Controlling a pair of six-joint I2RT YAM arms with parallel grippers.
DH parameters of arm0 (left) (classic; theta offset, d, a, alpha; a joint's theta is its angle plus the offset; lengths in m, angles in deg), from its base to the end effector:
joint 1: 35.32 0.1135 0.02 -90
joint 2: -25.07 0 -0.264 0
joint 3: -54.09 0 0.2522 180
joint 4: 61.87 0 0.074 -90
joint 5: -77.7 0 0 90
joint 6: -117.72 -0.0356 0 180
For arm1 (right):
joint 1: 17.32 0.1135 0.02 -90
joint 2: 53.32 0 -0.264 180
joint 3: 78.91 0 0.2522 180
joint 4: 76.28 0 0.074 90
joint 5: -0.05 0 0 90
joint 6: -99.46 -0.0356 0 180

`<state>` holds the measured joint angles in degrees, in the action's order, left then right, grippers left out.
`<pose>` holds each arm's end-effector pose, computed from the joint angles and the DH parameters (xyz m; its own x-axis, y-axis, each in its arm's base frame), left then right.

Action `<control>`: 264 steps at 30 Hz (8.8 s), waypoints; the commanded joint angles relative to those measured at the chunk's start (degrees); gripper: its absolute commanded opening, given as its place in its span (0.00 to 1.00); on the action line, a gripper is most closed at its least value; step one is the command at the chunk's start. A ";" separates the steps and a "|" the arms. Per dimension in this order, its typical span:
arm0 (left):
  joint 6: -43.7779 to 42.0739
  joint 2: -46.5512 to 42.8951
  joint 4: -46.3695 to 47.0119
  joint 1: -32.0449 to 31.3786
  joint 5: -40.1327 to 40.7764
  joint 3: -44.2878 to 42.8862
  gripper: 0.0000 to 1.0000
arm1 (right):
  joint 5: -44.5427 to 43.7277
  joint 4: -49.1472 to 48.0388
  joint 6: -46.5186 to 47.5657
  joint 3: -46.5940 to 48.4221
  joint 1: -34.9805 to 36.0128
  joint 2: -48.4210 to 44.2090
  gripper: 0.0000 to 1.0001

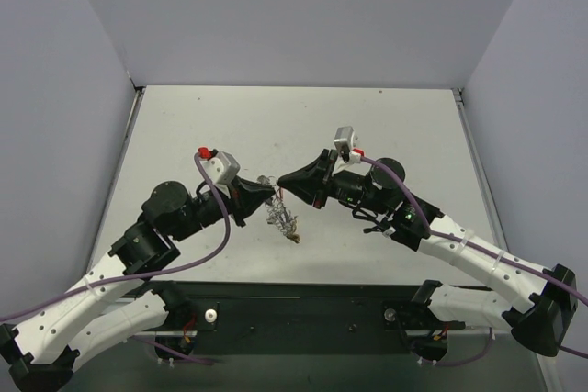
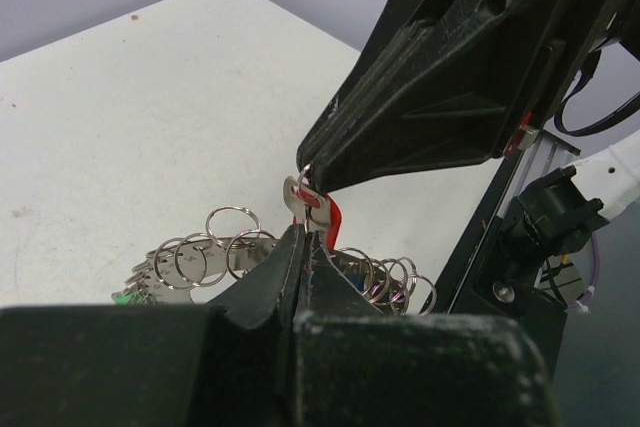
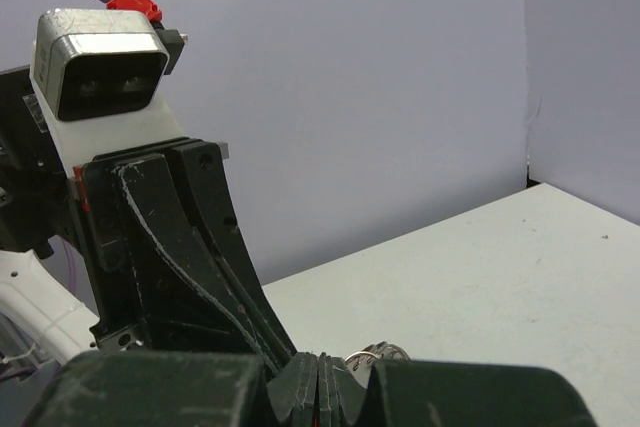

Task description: Put the keys on the keyring

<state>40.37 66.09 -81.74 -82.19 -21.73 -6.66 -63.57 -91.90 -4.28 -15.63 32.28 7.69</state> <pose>0.1101 -0.1261 0.3716 -0.1838 -0.1198 -0.9756 0.8114 0.5418 -0.2194 0.1466 0.1967 0.3869 -0.0337 0.2887 -0.9568 -0.9762 0.1957 0.0934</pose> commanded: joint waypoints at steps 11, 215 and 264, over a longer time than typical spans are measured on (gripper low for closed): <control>-0.25 -3.66 7.69 -0.41 0.28 1.01 0.00 | -0.44 -4.98 -1.20 1.46 0.14 -0.37 0.00; -4.47 -8.85 33.08 -7.18 -4.98 11.82 0.00 | 10.89 -1.38 -7.18 1.11 -2.76 -1.69 0.00; -1.49 -3.05 41.44 -7.27 -12.01 9.89 0.00 | 30.41 1.00 -4.02 4.62 -7.59 -7.58 0.45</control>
<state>37.68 63.18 -47.66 -89.23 -31.96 7.07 -38.42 -87.95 -9.55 -13.68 24.70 -1.20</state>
